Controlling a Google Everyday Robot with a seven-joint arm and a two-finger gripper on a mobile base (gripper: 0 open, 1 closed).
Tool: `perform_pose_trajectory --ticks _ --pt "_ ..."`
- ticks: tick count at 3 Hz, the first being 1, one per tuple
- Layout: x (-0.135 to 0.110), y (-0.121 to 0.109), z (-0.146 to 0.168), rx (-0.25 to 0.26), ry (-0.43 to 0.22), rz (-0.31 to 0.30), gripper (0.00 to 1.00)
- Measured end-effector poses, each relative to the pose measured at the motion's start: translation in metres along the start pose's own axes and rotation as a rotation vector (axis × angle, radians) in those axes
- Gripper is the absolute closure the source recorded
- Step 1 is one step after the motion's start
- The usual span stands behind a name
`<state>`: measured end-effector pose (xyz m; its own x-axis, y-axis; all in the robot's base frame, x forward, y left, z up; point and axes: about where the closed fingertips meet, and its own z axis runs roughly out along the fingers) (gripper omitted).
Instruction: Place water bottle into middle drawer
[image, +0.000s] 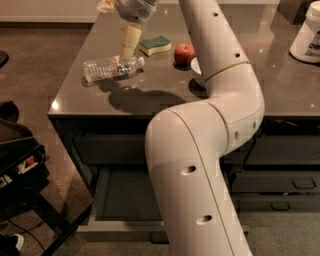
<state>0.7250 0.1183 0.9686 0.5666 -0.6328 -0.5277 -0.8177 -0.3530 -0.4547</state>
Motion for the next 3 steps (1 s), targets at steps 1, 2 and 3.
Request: perform_pose_trajectory --ticks 1,2,3 --pt "0.0 0.0 0.0 0.0 0.0 0.0 0.0" --pt "-0.001 -0.007 0.021 0.004 -0.024 -0.003 0.0" --pt "-0.002 -0.009 0.041 -0.01 -0.057 -0.004 0.0"
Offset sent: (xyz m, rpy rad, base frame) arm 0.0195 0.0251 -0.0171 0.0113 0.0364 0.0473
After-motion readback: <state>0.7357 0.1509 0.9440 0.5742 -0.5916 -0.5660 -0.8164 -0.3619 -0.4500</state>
